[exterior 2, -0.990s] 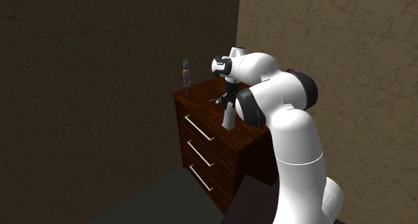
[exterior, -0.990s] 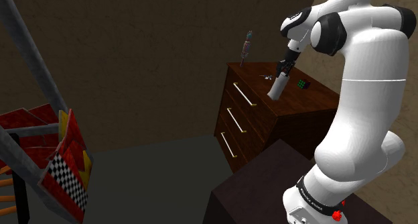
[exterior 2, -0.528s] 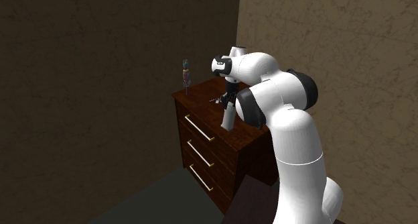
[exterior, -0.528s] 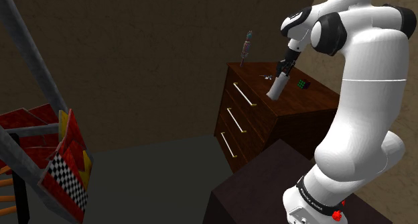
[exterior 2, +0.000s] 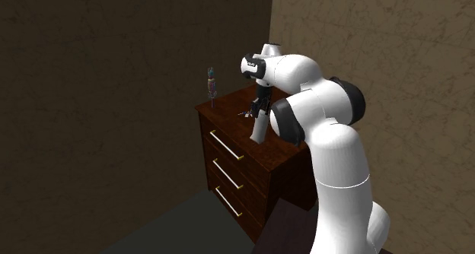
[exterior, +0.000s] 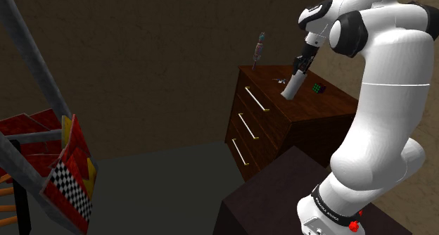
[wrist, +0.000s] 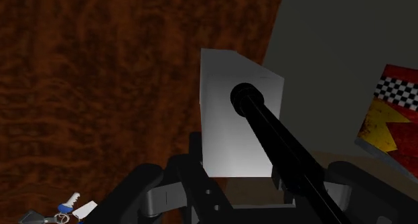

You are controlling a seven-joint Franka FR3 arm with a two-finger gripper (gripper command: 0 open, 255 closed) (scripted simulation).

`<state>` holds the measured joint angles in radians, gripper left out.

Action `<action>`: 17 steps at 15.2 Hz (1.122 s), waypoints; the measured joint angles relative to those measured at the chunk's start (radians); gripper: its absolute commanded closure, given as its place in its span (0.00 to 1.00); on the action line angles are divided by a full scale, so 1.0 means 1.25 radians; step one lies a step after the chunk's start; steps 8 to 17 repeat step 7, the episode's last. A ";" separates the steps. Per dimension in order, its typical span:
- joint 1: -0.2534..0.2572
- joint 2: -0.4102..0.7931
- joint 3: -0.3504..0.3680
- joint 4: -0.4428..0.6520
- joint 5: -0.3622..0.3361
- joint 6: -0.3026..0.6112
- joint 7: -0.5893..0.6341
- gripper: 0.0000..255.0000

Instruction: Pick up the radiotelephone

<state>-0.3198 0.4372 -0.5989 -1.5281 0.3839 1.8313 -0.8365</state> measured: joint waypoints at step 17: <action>-0.006 -0.010 -0.005 0.059 -0.010 -0.065 0.014 1.00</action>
